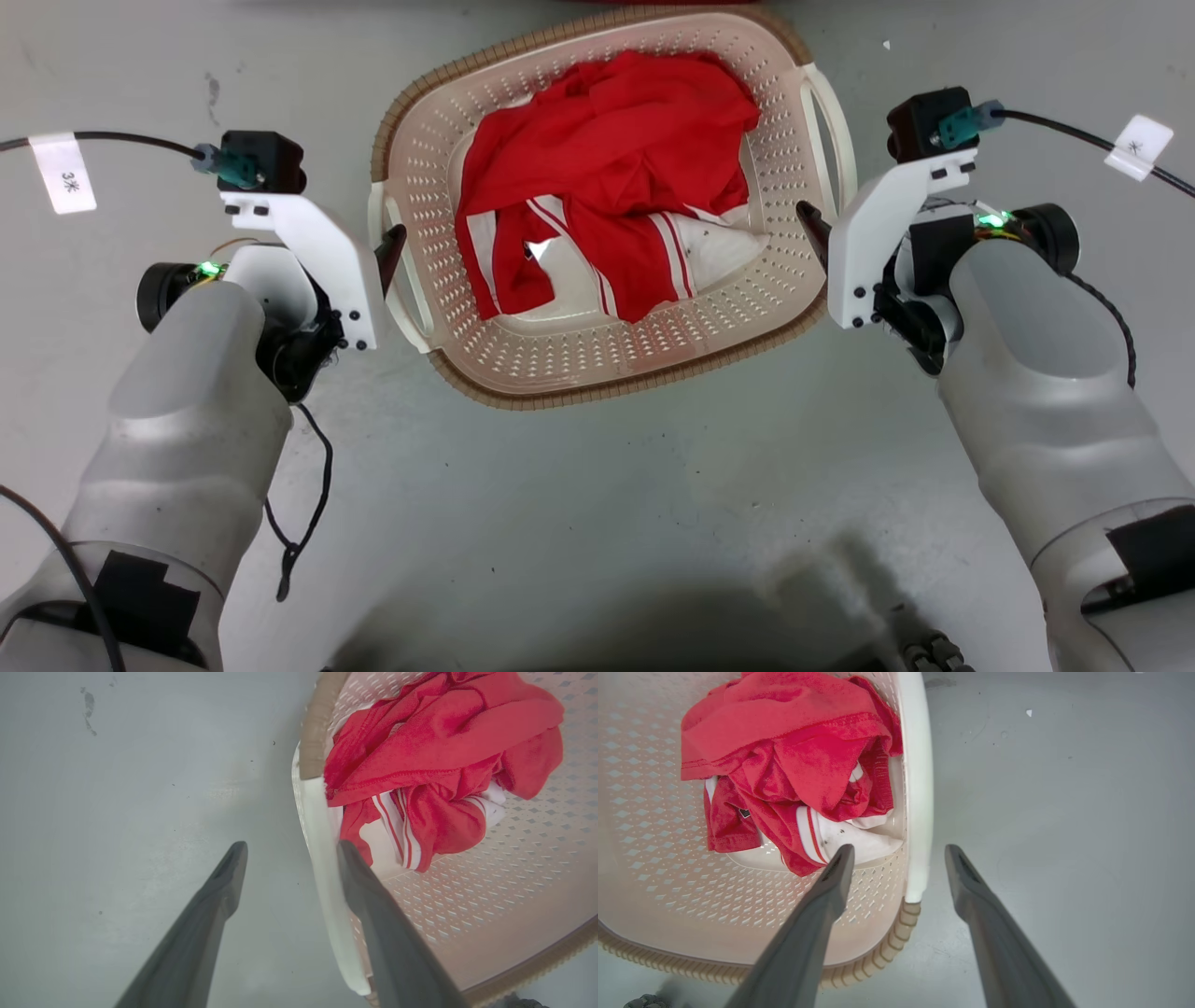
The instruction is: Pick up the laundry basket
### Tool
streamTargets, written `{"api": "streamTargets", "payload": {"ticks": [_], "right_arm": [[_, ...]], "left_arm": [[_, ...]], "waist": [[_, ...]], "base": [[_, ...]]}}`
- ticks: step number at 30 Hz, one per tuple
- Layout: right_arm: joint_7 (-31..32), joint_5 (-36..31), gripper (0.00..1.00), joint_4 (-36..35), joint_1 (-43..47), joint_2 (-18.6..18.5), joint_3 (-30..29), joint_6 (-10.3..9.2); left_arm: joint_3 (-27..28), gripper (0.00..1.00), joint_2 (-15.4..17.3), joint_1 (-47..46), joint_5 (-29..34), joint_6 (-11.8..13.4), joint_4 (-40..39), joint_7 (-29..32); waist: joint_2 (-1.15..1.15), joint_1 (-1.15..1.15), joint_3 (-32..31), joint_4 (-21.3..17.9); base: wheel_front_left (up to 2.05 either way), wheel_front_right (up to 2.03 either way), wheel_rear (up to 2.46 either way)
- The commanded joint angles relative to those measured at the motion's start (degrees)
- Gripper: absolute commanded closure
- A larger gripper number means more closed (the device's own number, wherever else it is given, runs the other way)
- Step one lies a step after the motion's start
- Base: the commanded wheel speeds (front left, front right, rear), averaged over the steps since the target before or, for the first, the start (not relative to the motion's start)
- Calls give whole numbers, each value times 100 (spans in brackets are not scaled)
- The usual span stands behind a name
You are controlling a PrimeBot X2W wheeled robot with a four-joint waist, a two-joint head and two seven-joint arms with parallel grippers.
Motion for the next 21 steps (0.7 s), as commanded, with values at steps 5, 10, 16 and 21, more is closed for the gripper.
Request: {"api": "streamTargets", "payload": {"ticks": [5,10,16,21], "right_arm": [[-29,132,0,306,-376,9,250,-4],[-50,317,0,502,-576,9,430,-4],[-68,505,0,662,-704,9,637,-4],[-61,679,34,755,-790,10,744,-4]], "left_arm": [[-285,0,50,-225,-302,4,64,10],[-539,0,1,-401,-535,4,143,20],[-844,0,19,-593,-754,3,192,46],[-1052,52,-19,-716,-990,3,247,189]], "waist": [[0,-1,201,-9],[0,-1,353,23],[0,-1,465,26],[0,-1,541,44]], "base": [[0,0,0],[0,0,0],[0,0,0],[0,0,0]]}}
